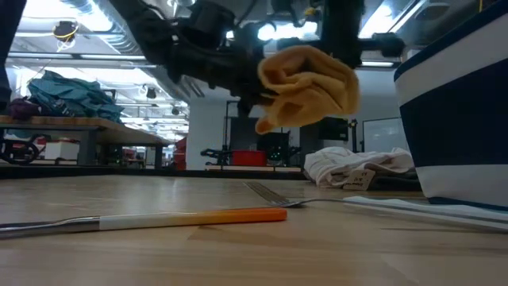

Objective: Fold towel
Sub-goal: Stack the orange towel on top of the white towel

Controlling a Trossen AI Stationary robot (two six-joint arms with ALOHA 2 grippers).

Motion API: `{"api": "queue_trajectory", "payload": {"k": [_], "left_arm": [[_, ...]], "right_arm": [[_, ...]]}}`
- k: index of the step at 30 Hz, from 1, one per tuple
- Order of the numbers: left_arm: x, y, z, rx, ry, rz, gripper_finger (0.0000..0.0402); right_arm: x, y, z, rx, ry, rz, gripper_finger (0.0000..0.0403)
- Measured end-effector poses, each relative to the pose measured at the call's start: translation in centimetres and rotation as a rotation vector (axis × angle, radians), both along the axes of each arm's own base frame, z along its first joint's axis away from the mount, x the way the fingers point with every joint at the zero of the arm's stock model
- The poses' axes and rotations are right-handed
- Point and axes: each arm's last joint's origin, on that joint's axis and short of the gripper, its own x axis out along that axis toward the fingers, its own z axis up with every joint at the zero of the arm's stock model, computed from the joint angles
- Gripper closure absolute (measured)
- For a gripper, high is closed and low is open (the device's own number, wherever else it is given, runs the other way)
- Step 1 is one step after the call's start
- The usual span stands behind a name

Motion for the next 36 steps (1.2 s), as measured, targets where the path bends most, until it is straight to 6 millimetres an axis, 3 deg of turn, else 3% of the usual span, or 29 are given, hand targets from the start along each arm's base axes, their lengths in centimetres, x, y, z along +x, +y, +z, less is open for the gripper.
{"api": "queue_trajectory", "payload": {"k": [11,21,30,36], "left_arm": [[4.6,1.7,-0.9,0.040,-0.013,-0.043,0.0401],[8.5,5.3,-2.7,0.031,-0.014,-0.044,0.0401],[9.5,9.2,-4.8,0.035,0.000,0.020,0.0401],[9.5,9.6,-6.9,0.035,0.074,0.013,0.0395]], "right_arm": [[-4.3,-1.7,-1.9,-0.004,0.096,-0.058,0.0388],[-8.2,-4.5,-4.9,0.000,0.043,-0.136,0.0388],[-9.7,-8.5,-8.3,0.037,0.031,-0.116,0.0388],[-9.8,-10.8,-9.6,0.134,0.049,-0.045,0.0388]]}}
